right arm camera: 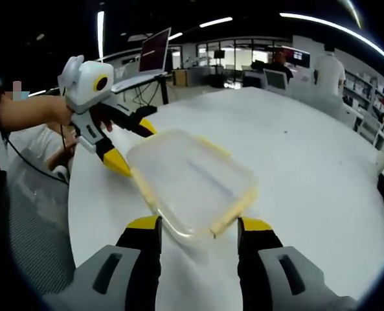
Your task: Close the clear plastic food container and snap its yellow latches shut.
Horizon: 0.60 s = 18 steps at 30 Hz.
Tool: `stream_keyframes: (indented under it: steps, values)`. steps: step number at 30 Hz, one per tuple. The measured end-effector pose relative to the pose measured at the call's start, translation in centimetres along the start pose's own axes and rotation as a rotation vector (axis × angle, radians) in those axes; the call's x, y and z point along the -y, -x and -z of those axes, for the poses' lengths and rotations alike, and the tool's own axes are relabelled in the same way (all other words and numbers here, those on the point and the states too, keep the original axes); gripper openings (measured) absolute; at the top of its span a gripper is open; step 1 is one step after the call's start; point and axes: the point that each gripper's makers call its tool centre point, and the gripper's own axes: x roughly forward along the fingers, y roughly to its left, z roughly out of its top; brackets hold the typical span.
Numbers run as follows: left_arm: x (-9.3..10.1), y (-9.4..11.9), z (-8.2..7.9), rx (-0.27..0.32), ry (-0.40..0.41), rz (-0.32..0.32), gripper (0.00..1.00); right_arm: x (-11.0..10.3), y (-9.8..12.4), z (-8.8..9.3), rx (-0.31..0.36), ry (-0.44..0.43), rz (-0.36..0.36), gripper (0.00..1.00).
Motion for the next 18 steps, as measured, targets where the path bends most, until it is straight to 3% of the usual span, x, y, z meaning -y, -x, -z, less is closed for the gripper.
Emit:
stream_keyframes:
  steps: [18]
  values:
    - [-0.72, -0.26, -0.27, -0.009, -0.01, 0.01, 0.47, 0.45, -0.4, -0.32, -0.008, -0.01, 0.006, 0.44]
